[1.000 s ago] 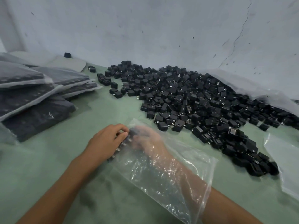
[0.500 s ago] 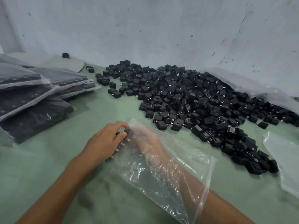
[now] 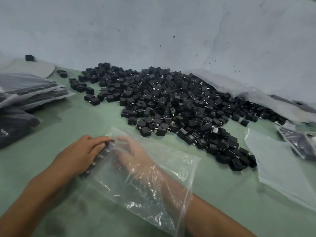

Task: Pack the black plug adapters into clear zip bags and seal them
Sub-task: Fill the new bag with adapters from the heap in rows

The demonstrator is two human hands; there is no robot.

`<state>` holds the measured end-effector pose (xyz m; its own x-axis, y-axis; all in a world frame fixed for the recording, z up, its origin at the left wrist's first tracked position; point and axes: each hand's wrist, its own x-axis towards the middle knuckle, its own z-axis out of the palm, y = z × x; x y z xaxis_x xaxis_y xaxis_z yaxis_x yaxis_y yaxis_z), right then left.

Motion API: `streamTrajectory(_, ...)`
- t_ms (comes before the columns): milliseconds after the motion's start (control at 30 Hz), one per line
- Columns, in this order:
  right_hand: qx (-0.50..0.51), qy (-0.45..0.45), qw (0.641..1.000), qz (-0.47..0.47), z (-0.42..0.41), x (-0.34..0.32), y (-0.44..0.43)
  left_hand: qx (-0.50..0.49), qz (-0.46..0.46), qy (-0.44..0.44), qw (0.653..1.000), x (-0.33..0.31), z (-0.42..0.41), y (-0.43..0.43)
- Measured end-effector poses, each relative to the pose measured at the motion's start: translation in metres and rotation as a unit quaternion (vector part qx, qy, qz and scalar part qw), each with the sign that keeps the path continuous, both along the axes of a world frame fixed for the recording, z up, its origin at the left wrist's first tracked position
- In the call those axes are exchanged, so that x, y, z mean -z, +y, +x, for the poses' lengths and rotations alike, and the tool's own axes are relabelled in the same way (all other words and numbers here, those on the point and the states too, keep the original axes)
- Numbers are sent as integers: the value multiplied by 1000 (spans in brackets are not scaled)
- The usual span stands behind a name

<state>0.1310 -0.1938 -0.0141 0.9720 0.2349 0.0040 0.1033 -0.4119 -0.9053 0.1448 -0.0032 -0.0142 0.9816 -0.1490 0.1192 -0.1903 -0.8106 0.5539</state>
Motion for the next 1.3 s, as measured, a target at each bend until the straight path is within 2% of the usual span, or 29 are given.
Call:
streamTrajectory(133,-35,-11,994,-104,-18,-5,-40,13,-3,-4,1000,0,4,1)
streamTrajectory(233,-17,12,998,-58,-53,-12,-87,22,-7,-17,1000,0,5,1)
streamTrajectory(333,-19,8,998,-52,-91,-28,-141,29,-11,-17,999,2,6,3)
streamTrajectory(433,-3,-11,996,-92,-107,-49,-188,31,-12,-27,999,3,8,4)
streamTrajectory(500,46,-47,990,-125,-102,-61,-216,30,-9,-30,999,3,8,4)
streamTrajectory(567,133,-104,967,-191,-86,-64,-240,32,-12,-27,999,3,8,4)
streamTrajectory(633,216,-135,923,-289,-67,-66,-258,32,-16,-28,999,2,8,4)
streamTrajectory(700,242,-107,896,-356,-51,-63,-269,29,-16,-25,999,2,7,3)
streamTrajectory(767,222,-67,896,-380,-43,-57,-273,29,-16,-25,999,2,7,3)
streamTrajectory(867,210,-49,904,-368,-38,-44,-273,30,-16,-24,999,2,7,3)
streamTrajectory(1000,261,-76,902,-336,-32,-40,-274,32,-20,-18,999,1,6,3)
streamTrajectory(1133,284,-60,894,-342,-26,-41,-279,28,-23,-24,999,1,4,2)
streamTrajectory(1300,276,-44,917,-283,-27,-47,-281,27,-15,-12,999,1,5,4)
